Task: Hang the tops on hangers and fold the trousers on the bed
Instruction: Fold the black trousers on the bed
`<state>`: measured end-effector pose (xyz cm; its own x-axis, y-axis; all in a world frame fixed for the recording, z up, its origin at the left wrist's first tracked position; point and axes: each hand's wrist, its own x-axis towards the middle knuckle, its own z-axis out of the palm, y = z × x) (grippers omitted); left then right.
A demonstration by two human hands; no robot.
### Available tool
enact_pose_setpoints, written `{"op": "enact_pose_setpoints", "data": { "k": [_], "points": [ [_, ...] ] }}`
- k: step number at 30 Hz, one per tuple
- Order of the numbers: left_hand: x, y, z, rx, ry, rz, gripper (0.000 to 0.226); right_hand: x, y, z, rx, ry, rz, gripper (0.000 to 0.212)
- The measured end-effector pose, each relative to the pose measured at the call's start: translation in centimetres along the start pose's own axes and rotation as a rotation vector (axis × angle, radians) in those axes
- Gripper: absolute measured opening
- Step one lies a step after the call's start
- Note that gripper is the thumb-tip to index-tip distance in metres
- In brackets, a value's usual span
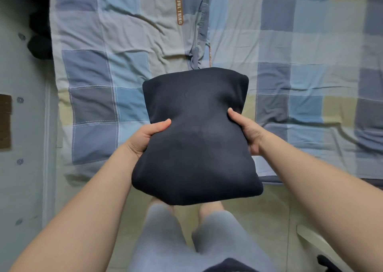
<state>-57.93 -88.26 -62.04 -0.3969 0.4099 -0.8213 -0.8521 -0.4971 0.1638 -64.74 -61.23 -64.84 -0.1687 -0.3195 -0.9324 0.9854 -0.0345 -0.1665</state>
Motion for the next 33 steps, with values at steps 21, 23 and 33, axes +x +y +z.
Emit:
{"op": "enact_pose_setpoints", "data": {
  "k": [21, 23, 33],
  "points": [
    [-12.5, -1.0, 12.4, 1.077, 0.122, 0.66, 0.039, -24.8, 16.0, 6.6, 0.341, 0.687, -0.784, 0.033],
    [-12.3, -2.3, 14.7, 1.155, 0.061, 0.635, 0.04, -26.8, 18.1, 5.8, 0.427, 0.755, -0.811, 0.031],
    [-13.4, -16.6, 28.5, 1.357, -0.322, 0.565, 0.032, -37.8, 32.1, -1.1, 0.761, 0.992, -0.933, 0.019]
  ]
}}
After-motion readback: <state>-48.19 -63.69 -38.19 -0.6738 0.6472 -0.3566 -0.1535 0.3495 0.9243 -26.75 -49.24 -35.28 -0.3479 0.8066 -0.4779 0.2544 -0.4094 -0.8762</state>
